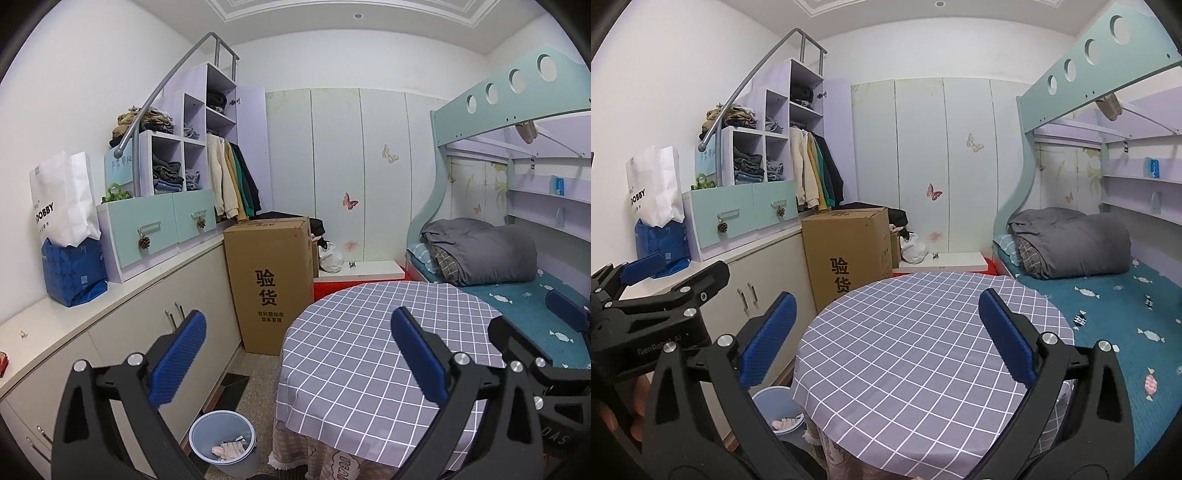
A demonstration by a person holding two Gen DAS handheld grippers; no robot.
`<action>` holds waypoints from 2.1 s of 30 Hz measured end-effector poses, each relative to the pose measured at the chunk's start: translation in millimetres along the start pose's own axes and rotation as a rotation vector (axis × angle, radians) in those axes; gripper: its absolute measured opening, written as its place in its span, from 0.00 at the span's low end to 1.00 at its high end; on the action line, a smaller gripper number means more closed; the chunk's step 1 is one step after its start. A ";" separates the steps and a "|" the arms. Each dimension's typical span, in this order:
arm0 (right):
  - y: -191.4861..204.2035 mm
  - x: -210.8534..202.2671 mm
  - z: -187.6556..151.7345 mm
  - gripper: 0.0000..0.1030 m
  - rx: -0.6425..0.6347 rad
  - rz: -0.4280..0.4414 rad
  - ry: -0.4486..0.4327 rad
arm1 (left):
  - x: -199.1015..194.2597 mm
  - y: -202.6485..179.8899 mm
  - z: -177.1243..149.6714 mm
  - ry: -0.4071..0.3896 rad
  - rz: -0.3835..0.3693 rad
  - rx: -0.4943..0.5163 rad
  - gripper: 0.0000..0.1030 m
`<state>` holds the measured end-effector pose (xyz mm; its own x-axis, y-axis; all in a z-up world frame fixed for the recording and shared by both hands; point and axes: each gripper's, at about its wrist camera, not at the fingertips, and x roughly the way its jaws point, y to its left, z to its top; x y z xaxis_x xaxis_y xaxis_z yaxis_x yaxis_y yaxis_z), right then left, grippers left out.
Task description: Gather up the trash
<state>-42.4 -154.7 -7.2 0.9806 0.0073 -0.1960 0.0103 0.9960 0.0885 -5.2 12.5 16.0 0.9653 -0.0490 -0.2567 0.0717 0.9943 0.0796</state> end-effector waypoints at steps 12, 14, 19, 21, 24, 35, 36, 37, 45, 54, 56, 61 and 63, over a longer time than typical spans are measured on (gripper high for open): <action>-1.9 0.9 -1.6 0.94 0.007 0.005 0.006 | 2.6 -1.3 -3.5 0.007 -0.003 0.009 0.95; -3.3 1.8 -2.1 0.94 0.009 0.006 0.010 | 3.2 -0.2 -4.0 0.009 -0.003 0.009 0.95; -2.7 1.2 -5.2 0.94 0.008 0.006 0.015 | 3.9 -0.5 -4.5 0.012 -0.003 0.010 0.95; -3.5 1.1 -6.2 0.94 0.009 0.008 0.018 | 3.9 -0.4 -5.1 0.013 -0.004 0.010 0.95; -3.1 0.9 -6.6 0.94 0.011 0.009 0.018 | 3.6 -1.0 -5.1 0.014 -0.004 0.011 0.95; -3.3 0.9 -7.3 0.94 0.014 0.010 0.019 | 3.0 -3.3 -6.2 0.016 -0.002 0.011 0.95; -2.9 1.0 -7.5 0.94 0.013 0.010 0.020 | 3.1 -2.7 -6.5 0.016 -0.003 0.011 0.95; -3.1 0.7 -8.1 0.94 0.014 0.011 0.020 | 3.1 -2.6 -6.5 0.016 -0.004 0.011 0.95; -2.3 -0.1 -9.3 0.94 0.015 0.011 0.023 | 3.1 -2.6 -6.8 0.016 -0.003 0.011 0.95; 1.4 -0.9 -11.2 0.94 0.017 0.013 0.027 | 3.1 -2.2 -7.2 0.017 -0.003 0.013 0.95; 1.5 -1.0 -11.1 0.94 0.016 0.013 0.027 | 3.1 -2.1 -7.1 0.017 -0.004 0.012 0.95; 1.6 -1.1 -11.1 0.94 0.017 0.012 0.026 | 3.1 -2.1 -7.0 0.016 -0.003 0.013 0.95; 1.5 -0.9 -10.9 0.94 0.018 0.012 0.027 | 3.2 -2.3 -7.0 0.017 -0.003 0.013 0.95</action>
<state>-45.4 -152.2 -17.6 0.9749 0.0223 -0.2215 0.0019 0.9941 0.1082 -4.1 10.7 8.2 0.9606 -0.0506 -0.2735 0.0782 0.9928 0.0910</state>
